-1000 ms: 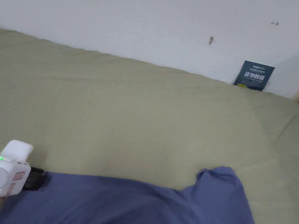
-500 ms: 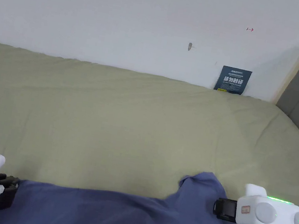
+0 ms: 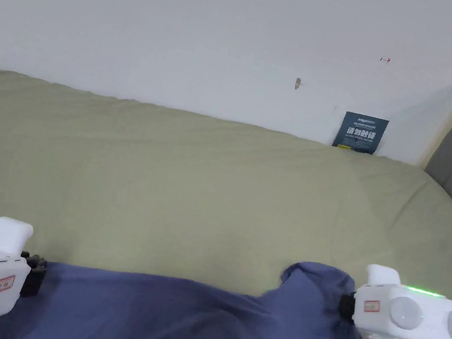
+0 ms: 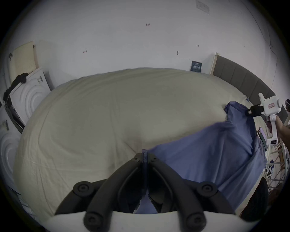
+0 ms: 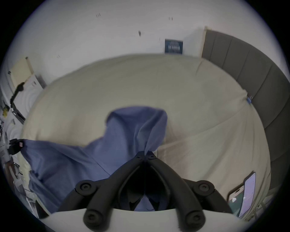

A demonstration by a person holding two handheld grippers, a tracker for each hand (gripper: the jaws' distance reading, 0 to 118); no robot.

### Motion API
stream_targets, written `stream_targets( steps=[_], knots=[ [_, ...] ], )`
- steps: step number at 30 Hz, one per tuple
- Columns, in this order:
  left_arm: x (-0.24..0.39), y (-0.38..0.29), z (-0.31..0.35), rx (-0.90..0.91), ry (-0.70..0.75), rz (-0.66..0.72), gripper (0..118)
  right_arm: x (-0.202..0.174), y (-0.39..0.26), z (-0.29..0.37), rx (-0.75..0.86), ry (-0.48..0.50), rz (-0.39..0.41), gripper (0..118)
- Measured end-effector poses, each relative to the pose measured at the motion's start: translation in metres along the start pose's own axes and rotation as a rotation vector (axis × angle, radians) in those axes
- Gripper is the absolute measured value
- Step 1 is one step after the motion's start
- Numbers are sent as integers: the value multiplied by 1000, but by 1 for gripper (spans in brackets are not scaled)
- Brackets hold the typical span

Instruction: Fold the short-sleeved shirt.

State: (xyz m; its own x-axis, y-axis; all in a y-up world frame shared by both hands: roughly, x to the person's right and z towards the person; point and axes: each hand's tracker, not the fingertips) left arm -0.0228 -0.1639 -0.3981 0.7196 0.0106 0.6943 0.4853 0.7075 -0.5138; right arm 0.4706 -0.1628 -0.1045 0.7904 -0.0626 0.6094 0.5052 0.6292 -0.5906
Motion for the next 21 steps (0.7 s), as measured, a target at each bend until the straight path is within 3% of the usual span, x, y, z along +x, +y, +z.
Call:
stream_targets(
  steps=[5,11,17,21],
  knots=[
    [-10,-10,76,93,-31,66,1,4,-17,105,143,61,74,0],
    [-3,-72,165,123,-60,73,1,2,-111,203,190,100,90,1],
    [7,-161,158,-34,-22,35,2,4,-221,182,86,1,137,1],
    [6,-193,119,-55,54,25,2,5,-252,157,87,-44,90,1]
  ],
)
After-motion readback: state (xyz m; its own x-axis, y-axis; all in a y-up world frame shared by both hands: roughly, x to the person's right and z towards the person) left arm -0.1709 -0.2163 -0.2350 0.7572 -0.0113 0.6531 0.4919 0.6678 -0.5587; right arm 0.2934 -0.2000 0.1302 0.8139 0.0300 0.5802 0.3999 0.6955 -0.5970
